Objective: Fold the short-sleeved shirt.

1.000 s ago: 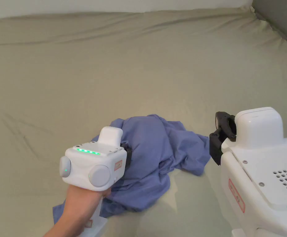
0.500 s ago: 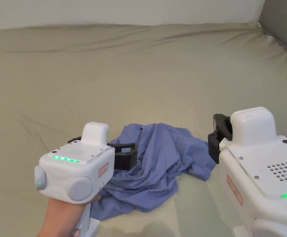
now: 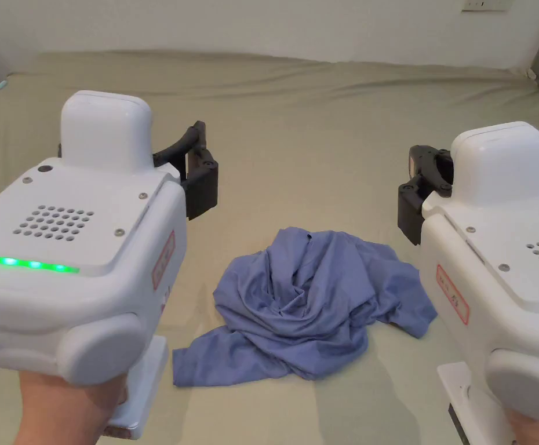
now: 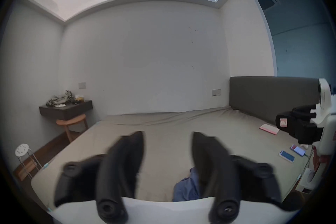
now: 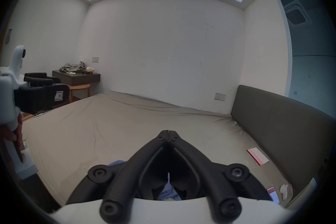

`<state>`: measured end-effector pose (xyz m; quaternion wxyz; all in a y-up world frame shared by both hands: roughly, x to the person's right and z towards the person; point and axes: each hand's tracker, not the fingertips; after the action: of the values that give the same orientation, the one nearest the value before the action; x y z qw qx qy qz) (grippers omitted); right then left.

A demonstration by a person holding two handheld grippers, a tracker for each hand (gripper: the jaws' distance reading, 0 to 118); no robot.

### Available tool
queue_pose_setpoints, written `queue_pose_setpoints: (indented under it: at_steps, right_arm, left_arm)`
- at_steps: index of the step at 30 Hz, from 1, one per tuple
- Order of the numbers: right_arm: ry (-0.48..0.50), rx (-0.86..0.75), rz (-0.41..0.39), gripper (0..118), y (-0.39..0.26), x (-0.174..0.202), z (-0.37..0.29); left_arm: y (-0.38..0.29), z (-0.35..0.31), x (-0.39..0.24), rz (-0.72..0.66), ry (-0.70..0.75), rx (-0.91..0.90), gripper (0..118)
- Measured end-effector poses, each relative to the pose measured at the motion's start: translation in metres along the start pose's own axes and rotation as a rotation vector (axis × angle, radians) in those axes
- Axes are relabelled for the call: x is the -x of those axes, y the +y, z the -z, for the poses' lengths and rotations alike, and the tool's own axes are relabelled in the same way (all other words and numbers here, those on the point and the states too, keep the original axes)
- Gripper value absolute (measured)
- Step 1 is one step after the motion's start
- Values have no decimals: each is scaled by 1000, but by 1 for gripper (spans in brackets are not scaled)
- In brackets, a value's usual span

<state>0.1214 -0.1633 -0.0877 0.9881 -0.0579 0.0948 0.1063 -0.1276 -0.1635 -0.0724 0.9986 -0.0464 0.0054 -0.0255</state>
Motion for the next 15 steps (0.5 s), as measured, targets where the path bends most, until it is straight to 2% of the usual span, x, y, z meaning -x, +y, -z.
queue_pose_setpoints:
  at_steps: [1,2,7,15]
  right_arm:
    - [6,-7,-2,0,0,4,-1]
    - [11,-15,-4,0,1,8,-3]
    - [13,-43,-26,0,1,30,-10]
    - [19,-39,-28,0,4,41,-7]
  left_arm:
    - [-2,-2,-1,-2,0,5,6]
    - [-7,-3,-4,-2,4,4,0]
    - [-18,-9,-9,4,0,5,0]
    - [-17,-6,-12,61,11,-17,0]
